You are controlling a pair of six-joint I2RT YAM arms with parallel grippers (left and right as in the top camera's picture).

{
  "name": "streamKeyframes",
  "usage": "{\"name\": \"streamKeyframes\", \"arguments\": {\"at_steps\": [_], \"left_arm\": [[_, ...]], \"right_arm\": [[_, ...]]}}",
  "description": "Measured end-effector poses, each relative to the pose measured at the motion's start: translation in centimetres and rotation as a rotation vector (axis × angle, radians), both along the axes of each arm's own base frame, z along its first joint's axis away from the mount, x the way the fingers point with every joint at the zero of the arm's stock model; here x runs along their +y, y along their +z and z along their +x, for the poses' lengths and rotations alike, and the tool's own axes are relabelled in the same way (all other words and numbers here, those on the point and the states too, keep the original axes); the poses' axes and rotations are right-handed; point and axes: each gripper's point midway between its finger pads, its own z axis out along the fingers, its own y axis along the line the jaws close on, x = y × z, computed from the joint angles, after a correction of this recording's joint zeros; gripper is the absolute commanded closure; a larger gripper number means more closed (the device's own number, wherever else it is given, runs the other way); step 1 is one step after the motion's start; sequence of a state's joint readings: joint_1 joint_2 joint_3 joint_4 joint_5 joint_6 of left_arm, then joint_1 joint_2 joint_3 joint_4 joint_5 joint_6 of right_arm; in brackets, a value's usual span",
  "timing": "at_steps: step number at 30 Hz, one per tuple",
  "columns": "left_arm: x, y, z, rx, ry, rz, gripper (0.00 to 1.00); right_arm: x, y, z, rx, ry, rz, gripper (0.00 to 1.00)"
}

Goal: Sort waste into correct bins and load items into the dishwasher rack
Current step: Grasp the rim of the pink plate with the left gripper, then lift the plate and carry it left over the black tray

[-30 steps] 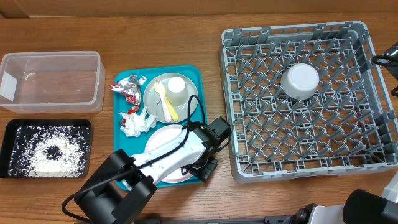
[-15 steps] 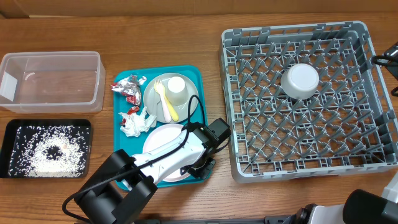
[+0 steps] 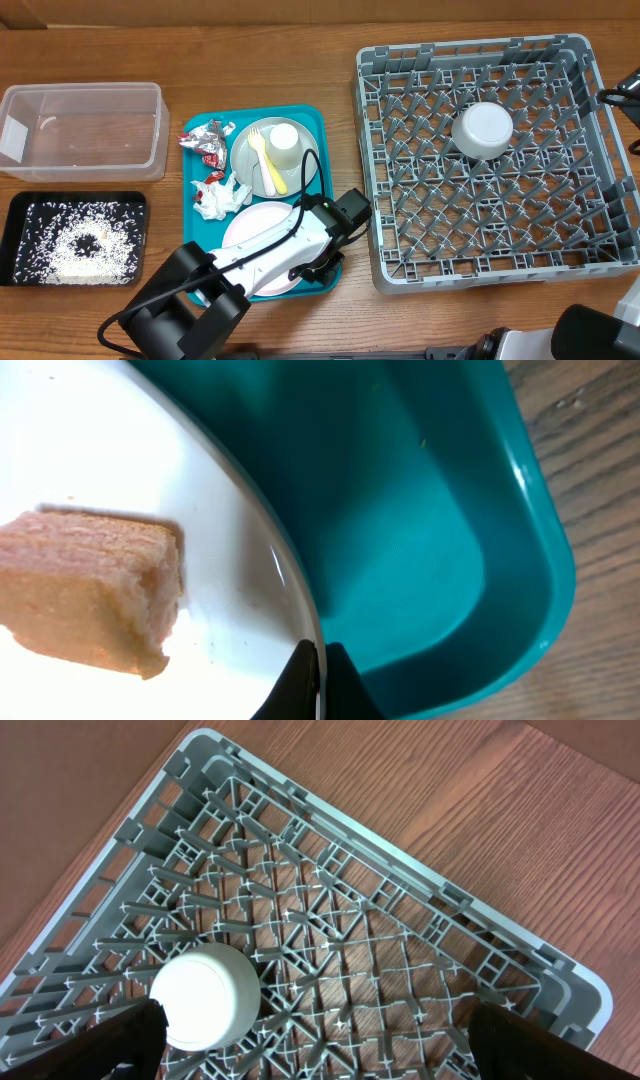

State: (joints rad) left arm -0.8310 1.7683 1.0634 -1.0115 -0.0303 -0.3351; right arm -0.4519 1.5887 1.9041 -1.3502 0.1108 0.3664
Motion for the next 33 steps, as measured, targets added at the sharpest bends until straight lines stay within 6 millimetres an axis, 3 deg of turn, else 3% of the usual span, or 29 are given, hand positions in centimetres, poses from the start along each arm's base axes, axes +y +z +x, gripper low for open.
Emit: {"name": "streamKeyframes", "arguments": {"at_steps": [14, 21, 33], "left_arm": [[-2.0, 5.6, 1.6, -0.015, 0.065, -0.02, 0.96], [-0.8, 7.9, 1.3, -0.013, 0.133, 0.055, 0.96], [-0.1, 12.4, 2.9, -0.115, 0.216, 0.077, 0.96]], "right_arm": [[0.0, 0.0, 0.0, 0.0, 0.0, 0.0, 0.0], [0.0, 0.0, 0.0, 0.0, 0.0, 0.0, 0.0], [0.0, 0.0, 0.0, 0.0, 0.0, 0.0, 0.0]]}}
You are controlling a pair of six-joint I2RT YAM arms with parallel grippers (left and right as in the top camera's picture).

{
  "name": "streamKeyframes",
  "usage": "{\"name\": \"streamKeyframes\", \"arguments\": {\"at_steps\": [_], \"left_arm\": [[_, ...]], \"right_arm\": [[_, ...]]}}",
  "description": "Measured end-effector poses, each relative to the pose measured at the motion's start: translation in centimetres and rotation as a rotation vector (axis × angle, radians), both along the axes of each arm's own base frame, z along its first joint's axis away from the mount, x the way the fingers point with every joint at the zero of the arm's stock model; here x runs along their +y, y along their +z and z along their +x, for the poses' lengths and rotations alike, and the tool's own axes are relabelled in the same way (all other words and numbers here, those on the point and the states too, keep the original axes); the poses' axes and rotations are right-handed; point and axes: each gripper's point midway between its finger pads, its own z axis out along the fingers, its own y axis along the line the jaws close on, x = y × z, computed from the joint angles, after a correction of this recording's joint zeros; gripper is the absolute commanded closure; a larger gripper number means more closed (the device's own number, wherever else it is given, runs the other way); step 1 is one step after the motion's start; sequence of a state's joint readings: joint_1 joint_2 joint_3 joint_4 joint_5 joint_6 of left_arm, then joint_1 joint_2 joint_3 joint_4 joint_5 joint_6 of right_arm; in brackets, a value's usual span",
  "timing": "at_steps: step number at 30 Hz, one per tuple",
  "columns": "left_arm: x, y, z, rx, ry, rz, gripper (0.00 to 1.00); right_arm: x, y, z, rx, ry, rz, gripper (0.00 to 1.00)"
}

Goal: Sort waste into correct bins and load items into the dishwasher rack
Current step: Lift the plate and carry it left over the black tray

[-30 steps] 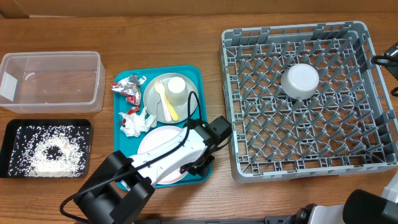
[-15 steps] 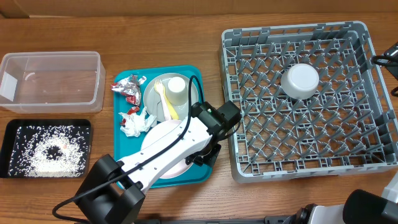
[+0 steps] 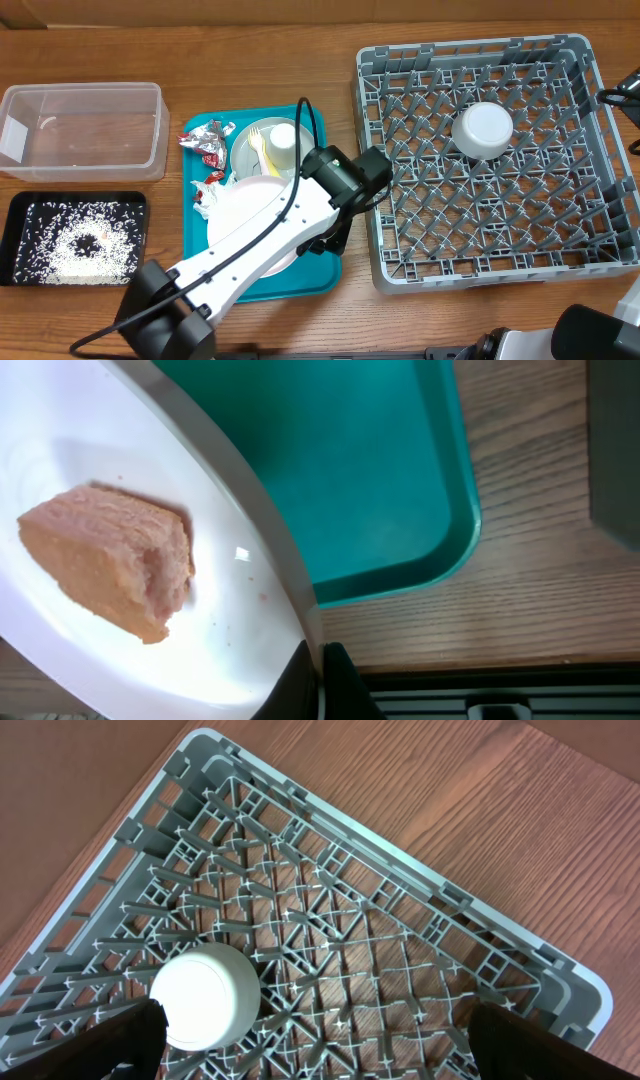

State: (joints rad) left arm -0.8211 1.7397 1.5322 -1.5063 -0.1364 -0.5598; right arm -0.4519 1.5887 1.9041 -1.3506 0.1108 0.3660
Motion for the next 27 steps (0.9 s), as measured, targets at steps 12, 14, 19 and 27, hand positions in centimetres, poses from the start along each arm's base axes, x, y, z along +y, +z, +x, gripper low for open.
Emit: {"name": "streamKeyframes", "arguments": {"at_steps": [12, 14, 19, 27], "left_arm": [[8.9, 6.8, 3.0, -0.187, 0.339, -0.132, 0.96], [10.8, 7.9, 3.2, -0.23, 0.404, -0.152, 0.96], [15.4, 9.7, 3.6, -0.313, 0.556, -0.177, 0.96], [21.2, 10.3, 5.5, -0.385, 0.733, -0.226, 0.96]], "right_arm": [[0.0, 0.0, 0.0, -0.001, -0.001, 0.001, 0.0], [0.0, 0.0, 0.0, -0.001, 0.0, 0.001, 0.0], [0.0, 0.0, 0.0, 0.0, 0.0, 0.001, 0.0], [0.0, 0.0, 0.0, 0.0, 0.0, 0.002, 0.0]]}}
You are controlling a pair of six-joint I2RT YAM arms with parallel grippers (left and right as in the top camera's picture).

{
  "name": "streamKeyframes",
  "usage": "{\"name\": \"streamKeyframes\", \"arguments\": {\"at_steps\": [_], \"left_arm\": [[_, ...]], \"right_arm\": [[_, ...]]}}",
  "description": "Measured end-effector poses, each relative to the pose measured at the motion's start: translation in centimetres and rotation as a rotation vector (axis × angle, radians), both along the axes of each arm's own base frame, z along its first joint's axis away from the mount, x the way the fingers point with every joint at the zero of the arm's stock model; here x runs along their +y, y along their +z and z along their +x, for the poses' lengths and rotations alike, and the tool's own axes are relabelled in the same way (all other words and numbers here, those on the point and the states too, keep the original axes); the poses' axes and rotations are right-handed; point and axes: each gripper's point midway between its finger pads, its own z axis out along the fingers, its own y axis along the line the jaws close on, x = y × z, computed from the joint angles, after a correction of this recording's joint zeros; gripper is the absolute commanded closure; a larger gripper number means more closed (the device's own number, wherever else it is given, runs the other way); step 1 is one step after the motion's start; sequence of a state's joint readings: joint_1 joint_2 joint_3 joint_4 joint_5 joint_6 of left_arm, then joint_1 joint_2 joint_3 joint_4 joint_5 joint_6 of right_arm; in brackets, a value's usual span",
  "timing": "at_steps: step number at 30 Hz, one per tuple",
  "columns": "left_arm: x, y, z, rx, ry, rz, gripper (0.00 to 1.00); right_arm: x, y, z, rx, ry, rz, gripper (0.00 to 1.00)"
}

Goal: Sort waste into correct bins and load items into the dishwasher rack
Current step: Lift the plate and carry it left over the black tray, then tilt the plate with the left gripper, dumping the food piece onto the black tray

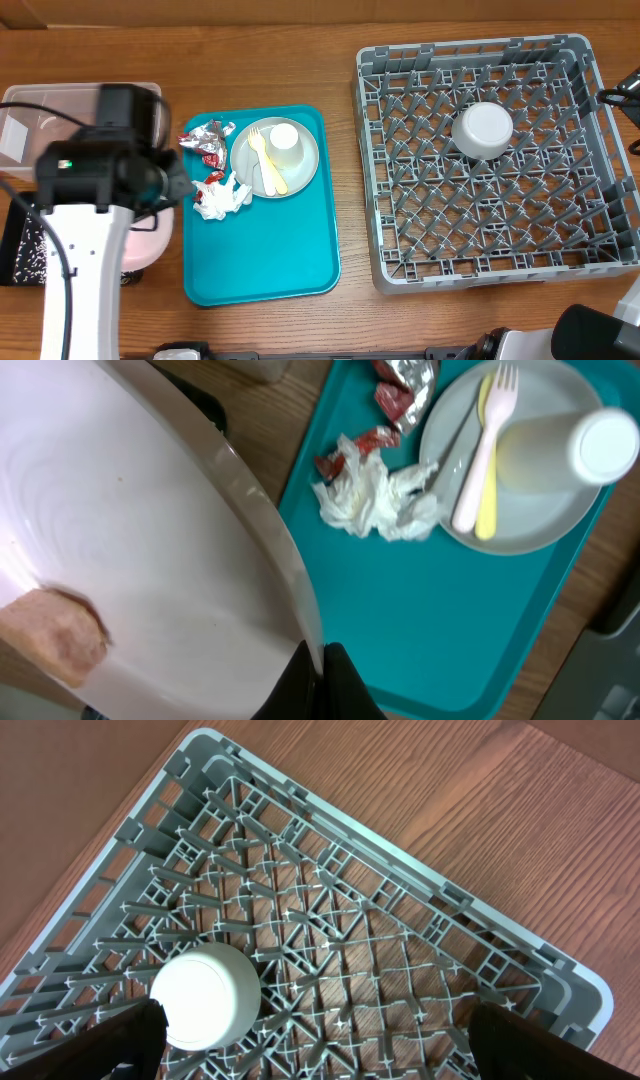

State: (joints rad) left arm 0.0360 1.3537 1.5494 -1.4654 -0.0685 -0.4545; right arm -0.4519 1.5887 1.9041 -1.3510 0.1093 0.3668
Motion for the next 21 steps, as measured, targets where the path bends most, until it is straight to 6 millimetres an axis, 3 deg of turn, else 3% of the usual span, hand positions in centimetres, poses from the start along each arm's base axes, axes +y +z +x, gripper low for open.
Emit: {"name": "streamKeyframes", "arguments": {"at_steps": [9, 21], "left_arm": [[3.2, -1.1, 0.8, 0.01, 0.061, -0.118, 0.96], [6.5, -4.0, 3.8, 0.016, 0.097, -0.192, 0.96]], "right_arm": [[0.0, 0.0, 0.0, -0.001, 0.0, 0.0, 0.0], [0.0, 0.0, 0.0, 0.0, 0.001, 0.001, 0.0]]}}
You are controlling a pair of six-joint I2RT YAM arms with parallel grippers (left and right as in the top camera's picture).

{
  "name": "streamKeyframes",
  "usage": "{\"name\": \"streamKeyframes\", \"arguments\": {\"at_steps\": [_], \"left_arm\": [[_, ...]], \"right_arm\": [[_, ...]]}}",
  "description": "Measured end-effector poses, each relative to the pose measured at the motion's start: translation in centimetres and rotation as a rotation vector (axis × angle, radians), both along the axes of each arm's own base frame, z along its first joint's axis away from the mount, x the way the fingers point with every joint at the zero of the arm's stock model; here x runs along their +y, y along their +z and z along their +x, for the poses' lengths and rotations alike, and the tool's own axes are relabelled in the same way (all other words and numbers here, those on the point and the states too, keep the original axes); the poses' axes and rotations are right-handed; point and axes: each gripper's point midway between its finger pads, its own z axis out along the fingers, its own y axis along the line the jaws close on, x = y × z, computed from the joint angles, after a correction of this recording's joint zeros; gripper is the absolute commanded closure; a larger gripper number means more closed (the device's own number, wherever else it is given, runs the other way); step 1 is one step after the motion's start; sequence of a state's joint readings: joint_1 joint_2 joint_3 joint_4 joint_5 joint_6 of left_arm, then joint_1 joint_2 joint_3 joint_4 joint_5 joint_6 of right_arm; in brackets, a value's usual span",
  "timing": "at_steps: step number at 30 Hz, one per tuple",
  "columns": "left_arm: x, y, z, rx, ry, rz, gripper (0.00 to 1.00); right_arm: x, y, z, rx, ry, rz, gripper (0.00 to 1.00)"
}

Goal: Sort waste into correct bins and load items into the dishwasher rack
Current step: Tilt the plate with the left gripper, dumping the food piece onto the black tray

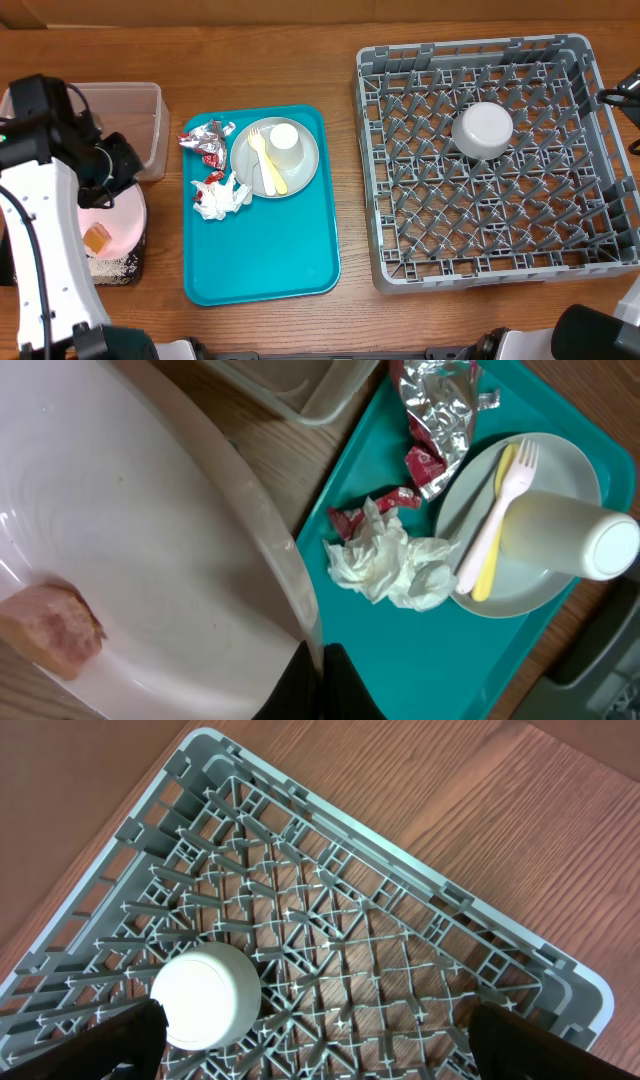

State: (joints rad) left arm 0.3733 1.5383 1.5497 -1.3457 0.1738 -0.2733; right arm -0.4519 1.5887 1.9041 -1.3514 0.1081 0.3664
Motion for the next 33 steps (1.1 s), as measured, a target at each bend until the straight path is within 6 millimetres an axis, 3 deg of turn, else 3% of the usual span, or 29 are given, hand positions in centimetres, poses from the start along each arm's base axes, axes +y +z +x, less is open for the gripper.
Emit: {"name": "streamKeyframes", "arguments": {"at_steps": [14, 23, 33], "left_arm": [[3.9, 1.3, 0.1, -0.19, -0.005, -0.171, 0.96], [2.7, 2.9, 1.4, -0.317, -0.087, -0.253, 0.96], [1.9, 2.5, 1.6, -0.327, -0.113, -0.345, 0.96]], "right_arm": [[0.0, 0.0, 0.0, 0.0, 0.0, 0.0, 0.0], [0.0, 0.0, 0.0, -0.001, -0.001, 0.0, 0.0], [0.0, 0.0, 0.0, -0.001, 0.0, 0.0, 0.0]]}}
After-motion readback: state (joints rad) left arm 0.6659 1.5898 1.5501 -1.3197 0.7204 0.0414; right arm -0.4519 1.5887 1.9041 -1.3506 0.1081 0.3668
